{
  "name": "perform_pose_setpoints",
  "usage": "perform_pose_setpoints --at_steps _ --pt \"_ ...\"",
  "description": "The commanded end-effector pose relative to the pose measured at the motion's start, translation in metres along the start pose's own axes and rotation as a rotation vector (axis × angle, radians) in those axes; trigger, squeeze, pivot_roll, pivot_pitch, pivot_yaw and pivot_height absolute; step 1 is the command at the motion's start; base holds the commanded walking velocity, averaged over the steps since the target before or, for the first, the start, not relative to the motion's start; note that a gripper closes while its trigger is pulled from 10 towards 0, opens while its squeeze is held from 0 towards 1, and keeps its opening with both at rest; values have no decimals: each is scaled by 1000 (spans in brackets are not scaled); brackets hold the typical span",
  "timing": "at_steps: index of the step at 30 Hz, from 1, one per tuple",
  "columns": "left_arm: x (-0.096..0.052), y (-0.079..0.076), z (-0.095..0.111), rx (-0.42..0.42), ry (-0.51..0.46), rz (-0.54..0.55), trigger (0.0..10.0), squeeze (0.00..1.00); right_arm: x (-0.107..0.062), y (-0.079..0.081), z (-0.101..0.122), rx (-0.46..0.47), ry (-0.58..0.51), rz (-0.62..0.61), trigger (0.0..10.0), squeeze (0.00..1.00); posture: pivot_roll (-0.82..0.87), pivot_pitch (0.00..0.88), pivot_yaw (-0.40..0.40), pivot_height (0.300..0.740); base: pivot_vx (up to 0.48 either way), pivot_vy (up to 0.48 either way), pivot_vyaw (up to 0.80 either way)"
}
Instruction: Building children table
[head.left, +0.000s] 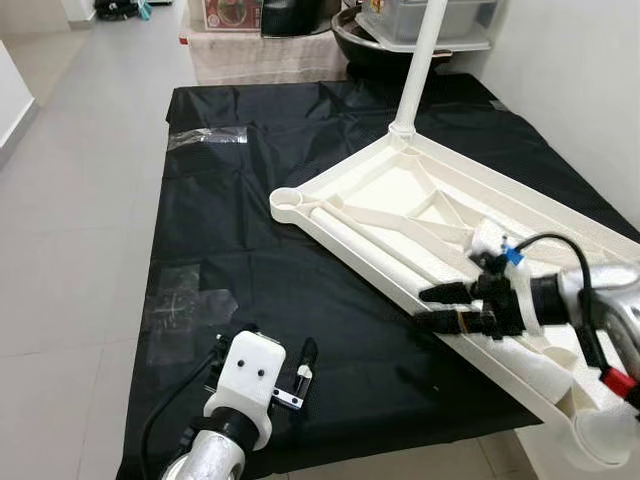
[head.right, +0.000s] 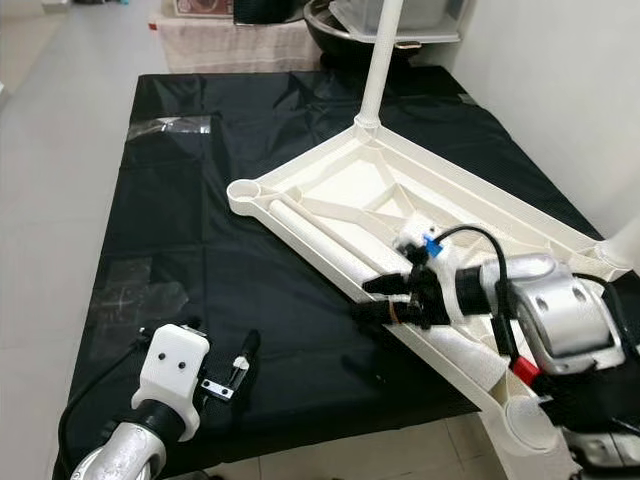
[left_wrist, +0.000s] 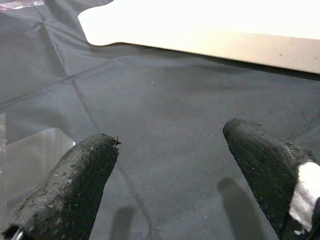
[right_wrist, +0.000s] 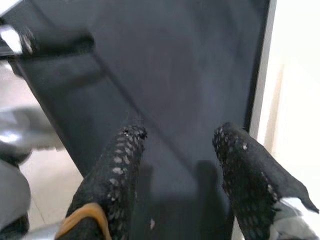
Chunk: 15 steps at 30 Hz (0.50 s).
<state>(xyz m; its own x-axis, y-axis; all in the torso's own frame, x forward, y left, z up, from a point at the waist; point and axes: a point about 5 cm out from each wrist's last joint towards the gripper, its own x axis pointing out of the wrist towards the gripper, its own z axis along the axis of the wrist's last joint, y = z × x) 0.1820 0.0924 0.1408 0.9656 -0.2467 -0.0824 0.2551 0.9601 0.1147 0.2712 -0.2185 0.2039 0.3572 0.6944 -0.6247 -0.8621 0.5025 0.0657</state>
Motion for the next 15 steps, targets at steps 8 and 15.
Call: perform_pose_setpoints --at_steps 8,15 --pt "-1 -1 -4 8 24 -9 10000 0 7 -7 -14 54 113 -109 10000 0 84 136 -61 740 0 0 0" --pt "-1 -1 -4 9 27 -10 10000 0 5 -12 -3 57 63 -161 10000 0 84 140 -60 740 0 0 0"
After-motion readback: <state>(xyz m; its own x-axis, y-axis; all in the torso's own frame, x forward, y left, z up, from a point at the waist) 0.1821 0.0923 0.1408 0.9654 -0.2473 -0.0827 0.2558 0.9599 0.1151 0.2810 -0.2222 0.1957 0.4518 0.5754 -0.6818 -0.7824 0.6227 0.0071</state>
